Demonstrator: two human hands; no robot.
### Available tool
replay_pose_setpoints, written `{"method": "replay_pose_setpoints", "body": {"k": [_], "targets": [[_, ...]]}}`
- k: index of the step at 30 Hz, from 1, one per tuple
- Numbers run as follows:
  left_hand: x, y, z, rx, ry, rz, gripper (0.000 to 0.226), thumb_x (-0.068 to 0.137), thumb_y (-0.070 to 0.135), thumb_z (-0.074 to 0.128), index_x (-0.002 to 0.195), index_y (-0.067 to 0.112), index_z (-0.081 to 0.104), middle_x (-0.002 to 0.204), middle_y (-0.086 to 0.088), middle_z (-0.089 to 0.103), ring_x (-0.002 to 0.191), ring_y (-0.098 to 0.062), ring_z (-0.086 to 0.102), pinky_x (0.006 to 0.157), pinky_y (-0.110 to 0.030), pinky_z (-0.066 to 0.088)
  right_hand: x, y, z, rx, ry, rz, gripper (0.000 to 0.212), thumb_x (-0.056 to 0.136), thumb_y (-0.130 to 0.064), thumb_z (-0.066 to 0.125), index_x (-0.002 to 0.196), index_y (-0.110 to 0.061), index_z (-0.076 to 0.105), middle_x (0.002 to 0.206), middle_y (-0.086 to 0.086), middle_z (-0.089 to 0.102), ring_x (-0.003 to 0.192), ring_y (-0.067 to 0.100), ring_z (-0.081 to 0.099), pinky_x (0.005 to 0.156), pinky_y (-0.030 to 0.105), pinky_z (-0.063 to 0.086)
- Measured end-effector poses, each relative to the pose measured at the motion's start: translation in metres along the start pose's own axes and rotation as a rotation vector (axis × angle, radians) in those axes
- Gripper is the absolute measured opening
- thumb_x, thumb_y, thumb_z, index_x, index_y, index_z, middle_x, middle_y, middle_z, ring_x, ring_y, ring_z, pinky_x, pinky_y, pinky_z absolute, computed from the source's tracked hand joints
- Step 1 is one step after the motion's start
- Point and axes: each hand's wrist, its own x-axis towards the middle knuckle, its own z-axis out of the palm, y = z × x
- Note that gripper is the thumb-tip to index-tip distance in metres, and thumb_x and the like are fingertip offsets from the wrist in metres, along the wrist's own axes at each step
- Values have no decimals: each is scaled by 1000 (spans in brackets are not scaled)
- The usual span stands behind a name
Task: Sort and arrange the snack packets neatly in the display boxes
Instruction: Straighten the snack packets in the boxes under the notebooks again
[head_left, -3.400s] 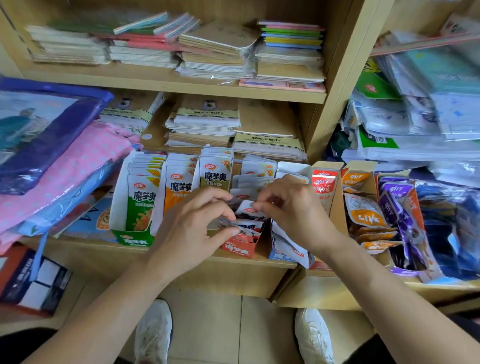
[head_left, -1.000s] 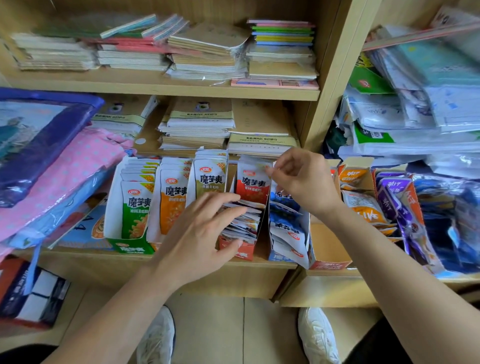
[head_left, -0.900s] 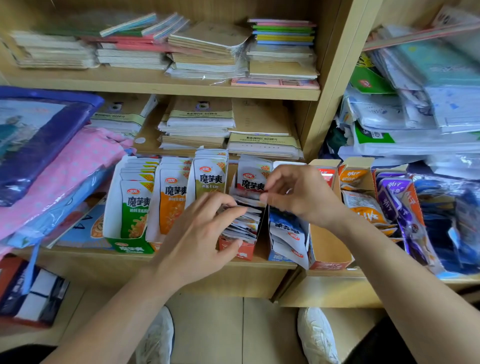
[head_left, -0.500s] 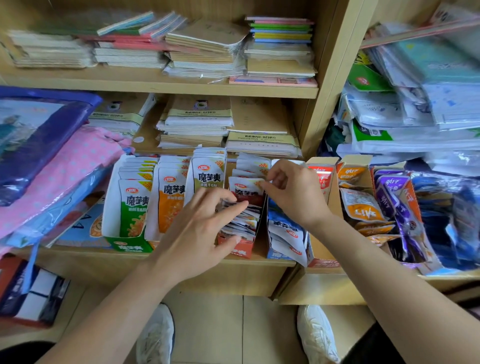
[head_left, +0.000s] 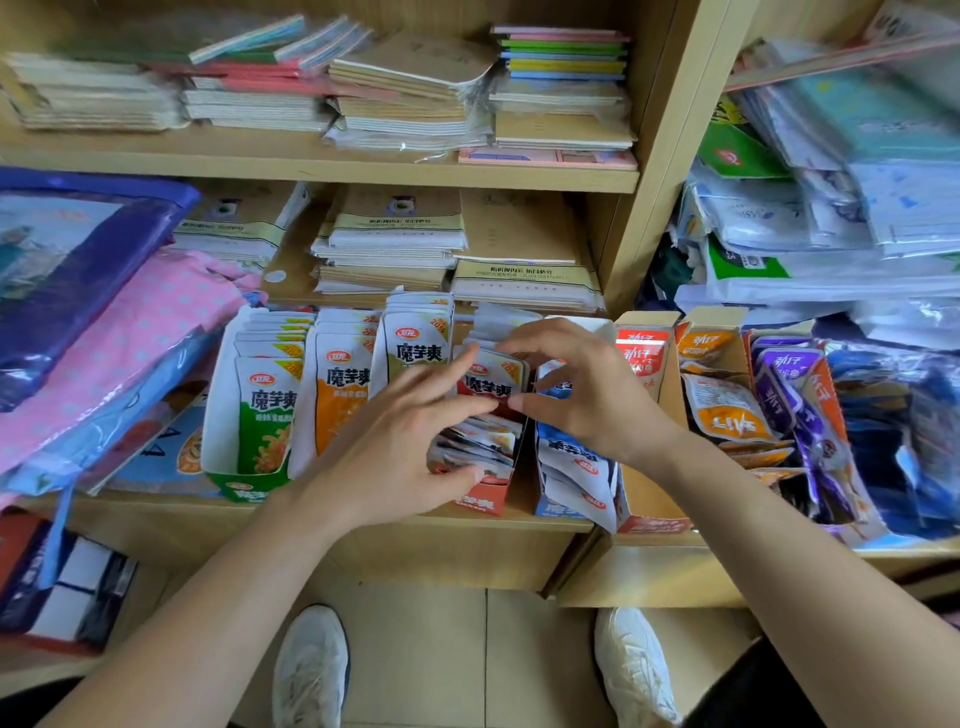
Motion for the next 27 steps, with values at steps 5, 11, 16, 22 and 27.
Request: {"method": "replay_pose_setpoints", "body": {"k": [5, 11, 16, 22, 27], "targets": [[7, -8, -7, -4, 97, -67, 76, 84, 52, 74, 150, 40, 40, 163, 25, 18, 146, -5, 27, 110, -34, 31, -5, -1, 1, -79, -67, -93, 39, 86, -38, 75, 121, -23, 72, 132, 1, 59, 124, 12, 55, 103, 31, 47], [4, -8, -7, 64, 270, 92, 46, 81, 35, 79, 124, 23, 68, 128, 7, 57, 120, -12, 51, 98, -29, 43, -1, 9, 4, -214, 162, -128, 12, 89, -12, 75, 99, -12, 79, 102, 3, 69, 92, 12, 65, 78, 27, 54], [-2, -6, 1, 54, 295, 172, 33, 87, 25, 74, 119, 19, 74, 116, 3, 65, 106, -16, 60, 88, -39, 55, 16, 16, 7, -223, 198, -59, 6, 87, -13, 76, 93, -13, 78, 92, 0, 65, 76, 7, 59, 69, 24, 53], [-13, -8, -1, -83, 254, 203, 17, 86, 23, 78, 103, 20, 81, 95, 11, 69, 88, -6, 64, 71, -34, 57, 21, 18, 12, -238, 287, 4, 1, 87, -10, 76, 86, -11, 75, 89, 0, 64, 72, 11, 61, 68, 33, 57], [-9, -2, -3, -139, 428, 126, 16, 88, 16, 75, 104, 14, 80, 92, 5, 75, 80, -6, 70, 68, -29, 58, 19, 16, 13, -207, 286, -1, 4, 87, -8, 76, 89, -11, 74, 93, 1, 62, 70, 9, 60, 67, 24, 55]]}}
